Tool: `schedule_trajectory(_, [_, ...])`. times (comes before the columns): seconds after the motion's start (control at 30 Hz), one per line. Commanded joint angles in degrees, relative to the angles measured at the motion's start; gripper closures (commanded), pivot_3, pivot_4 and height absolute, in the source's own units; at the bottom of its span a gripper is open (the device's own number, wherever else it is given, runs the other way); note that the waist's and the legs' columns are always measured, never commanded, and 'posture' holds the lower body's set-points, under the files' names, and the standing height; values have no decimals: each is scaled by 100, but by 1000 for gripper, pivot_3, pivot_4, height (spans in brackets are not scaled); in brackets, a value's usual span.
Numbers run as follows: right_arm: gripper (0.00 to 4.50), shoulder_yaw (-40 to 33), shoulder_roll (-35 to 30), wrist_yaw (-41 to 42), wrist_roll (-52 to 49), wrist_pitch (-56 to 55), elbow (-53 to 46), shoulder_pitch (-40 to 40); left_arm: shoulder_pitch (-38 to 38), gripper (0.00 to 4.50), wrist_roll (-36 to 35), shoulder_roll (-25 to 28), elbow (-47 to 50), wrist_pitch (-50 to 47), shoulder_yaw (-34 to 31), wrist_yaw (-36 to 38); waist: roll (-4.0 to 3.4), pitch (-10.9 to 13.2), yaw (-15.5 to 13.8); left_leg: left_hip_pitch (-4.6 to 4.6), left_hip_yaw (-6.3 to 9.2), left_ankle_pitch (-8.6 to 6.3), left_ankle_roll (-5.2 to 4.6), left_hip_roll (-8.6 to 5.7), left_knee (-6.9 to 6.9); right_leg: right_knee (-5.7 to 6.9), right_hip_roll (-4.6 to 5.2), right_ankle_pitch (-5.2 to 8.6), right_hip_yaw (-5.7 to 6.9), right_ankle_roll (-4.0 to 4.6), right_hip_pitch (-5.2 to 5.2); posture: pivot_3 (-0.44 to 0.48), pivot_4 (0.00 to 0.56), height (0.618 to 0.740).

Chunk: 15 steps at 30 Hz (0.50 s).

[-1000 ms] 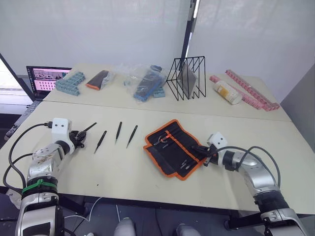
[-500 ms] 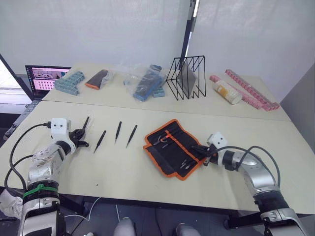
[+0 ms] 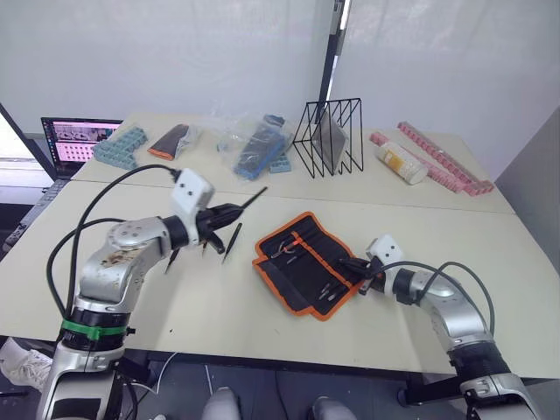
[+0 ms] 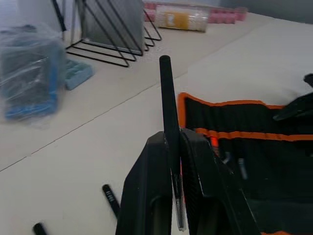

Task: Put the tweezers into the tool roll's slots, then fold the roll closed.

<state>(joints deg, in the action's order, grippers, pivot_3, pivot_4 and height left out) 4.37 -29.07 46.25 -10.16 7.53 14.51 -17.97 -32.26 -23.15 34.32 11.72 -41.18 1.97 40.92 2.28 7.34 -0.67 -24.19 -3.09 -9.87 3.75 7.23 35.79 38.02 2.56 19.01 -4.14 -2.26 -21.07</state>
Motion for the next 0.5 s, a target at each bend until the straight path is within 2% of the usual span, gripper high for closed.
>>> schedule_trajectory(0.03, [4500, -15, 119, -137, 25, 123, -66, 363, -285, 4466, 180, 35, 338, -574, 506, -118, -2, 1, 2, 0, 0, 0, 0, -1, 0, 0, 0, 1, -1, -1, 0, 0, 150, 713])
schedule_trajectory(0.27, [4500, -305, 262, -149, -325, 73, -1001, 722, -811, 4466, 8, -132, 183, -1907, 1120, -14, -28, 28, -1, -21, 10, -1, -2, -9, -2, -1, -1, 4, -6, -6, -16, 0, 150, 713])
schedule_trajectory(0.5, [4500, -209, 169, -62, -374, 264, -1666, 985, -1145, 4466, -10, -389, -270, -2188, 1226, 26, -68, 69, 16, -27, 13, 0, -3, -14, -2, 1, -1, 6, -11, -9, -23, 0, 150, 713])
